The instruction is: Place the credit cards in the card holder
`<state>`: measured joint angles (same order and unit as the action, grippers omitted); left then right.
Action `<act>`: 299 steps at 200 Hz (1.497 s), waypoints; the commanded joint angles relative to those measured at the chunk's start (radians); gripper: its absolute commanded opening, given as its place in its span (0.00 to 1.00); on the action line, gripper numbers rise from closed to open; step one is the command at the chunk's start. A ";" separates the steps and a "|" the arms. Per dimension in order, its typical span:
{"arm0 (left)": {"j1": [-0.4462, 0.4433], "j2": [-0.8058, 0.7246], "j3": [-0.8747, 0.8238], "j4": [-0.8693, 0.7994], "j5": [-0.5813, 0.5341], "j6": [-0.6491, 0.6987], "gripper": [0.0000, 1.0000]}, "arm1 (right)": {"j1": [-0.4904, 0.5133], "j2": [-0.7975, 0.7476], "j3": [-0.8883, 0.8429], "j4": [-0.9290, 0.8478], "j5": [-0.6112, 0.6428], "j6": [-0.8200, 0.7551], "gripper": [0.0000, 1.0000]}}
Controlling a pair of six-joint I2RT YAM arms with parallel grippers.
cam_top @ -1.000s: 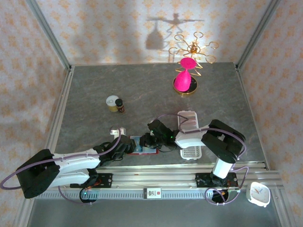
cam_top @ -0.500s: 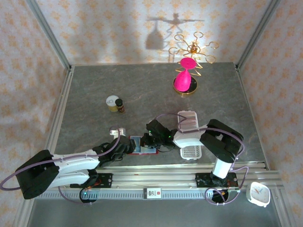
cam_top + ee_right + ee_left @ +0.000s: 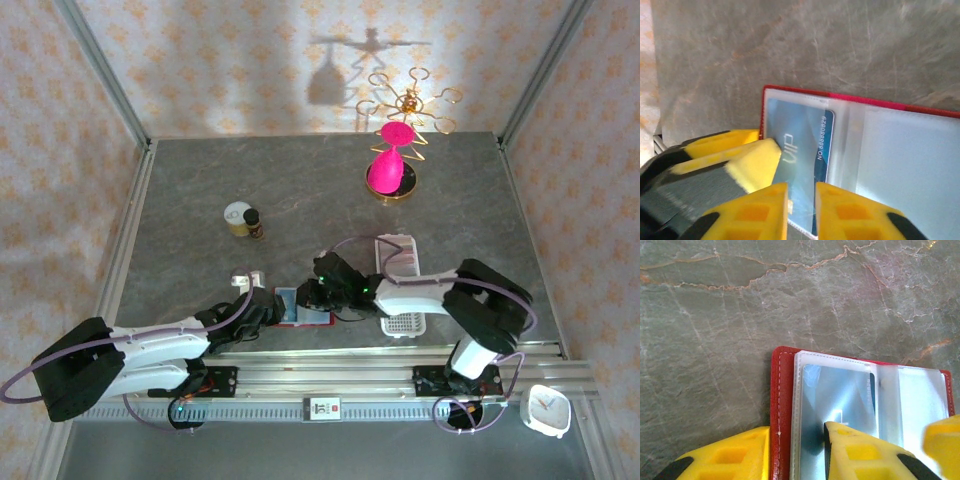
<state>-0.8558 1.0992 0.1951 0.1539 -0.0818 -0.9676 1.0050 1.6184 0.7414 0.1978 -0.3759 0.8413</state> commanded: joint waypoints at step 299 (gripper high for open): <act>-0.006 -0.026 -0.058 -0.024 0.131 -0.036 0.25 | 0.043 0.030 -0.008 0.055 0.055 0.091 0.40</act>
<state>-0.8547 1.0603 0.1680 0.1768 -0.0715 -0.9756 1.0382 1.6543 0.7406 0.2153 -0.3145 0.9131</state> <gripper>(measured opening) 0.251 0.400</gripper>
